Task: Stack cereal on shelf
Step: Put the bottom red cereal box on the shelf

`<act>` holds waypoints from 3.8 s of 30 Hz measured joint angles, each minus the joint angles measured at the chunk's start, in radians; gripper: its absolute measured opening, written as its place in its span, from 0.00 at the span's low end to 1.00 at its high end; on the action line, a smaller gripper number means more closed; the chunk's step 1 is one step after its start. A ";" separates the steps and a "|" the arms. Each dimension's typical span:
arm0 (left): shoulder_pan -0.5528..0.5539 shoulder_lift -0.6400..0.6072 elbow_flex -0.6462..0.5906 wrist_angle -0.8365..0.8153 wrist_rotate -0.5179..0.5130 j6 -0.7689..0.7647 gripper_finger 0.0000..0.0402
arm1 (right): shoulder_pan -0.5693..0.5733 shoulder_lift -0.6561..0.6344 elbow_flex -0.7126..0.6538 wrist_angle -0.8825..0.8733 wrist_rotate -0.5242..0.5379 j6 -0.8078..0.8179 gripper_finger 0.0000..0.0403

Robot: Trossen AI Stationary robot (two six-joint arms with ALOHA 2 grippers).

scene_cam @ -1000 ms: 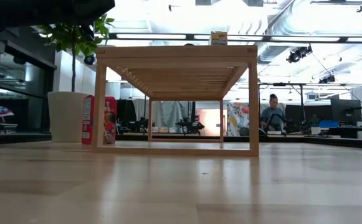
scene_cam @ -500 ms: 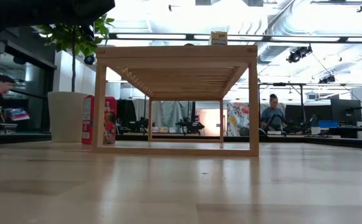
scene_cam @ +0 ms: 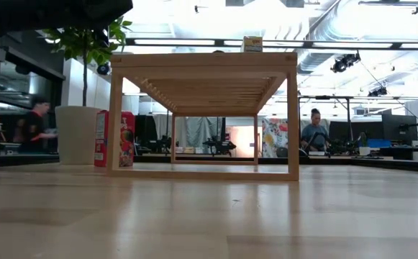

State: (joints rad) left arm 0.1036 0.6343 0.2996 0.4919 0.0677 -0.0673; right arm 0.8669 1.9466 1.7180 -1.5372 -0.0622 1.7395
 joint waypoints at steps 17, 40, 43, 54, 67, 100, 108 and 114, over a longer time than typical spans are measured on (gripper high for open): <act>0.000 0.000 0.000 -0.002 0.000 0.000 0.00 | -0.002 0.043 0.000 -0.017 -0.036 -0.040 0.57; 0.000 0.000 0.000 -0.002 0.000 0.016 0.00 | -0.009 0.016 0.002 -0.023 -0.029 -0.016 0.55; 0.000 0.000 0.000 -0.002 0.000 0.010 0.00 | -0.013 0.016 0.002 -0.025 -0.018 -0.019 0.55; 0.000 0.000 0.000 -0.003 0.000 0.000 0.00 | -0.016 0.016 0.002 -0.031 -0.016 -0.017 0.55; 0.000 0.000 0.000 -0.003 0.000 0.000 0.00 | -0.047 0.015 0.003 -0.025 -0.052 -0.072 0.55; 0.000 0.000 0.000 -0.020 0.000 0.000 0.00 | -0.033 0.015 0.003 0.030 -0.087 0.012 0.88; 0.000 0.000 0.000 -0.021 0.000 0.000 0.00 | 0.004 0.015 0.002 0.013 -0.058 0.087 0.88; 0.000 0.000 0.000 -0.021 0.000 0.000 0.00 | 0.016 0.017 0.002 0.008 -0.048 0.107 0.88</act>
State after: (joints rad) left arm 0.1040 0.6346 0.2996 0.4713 0.0677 -0.0677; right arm 0.8833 1.9633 1.7195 -1.5287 -0.1103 1.8462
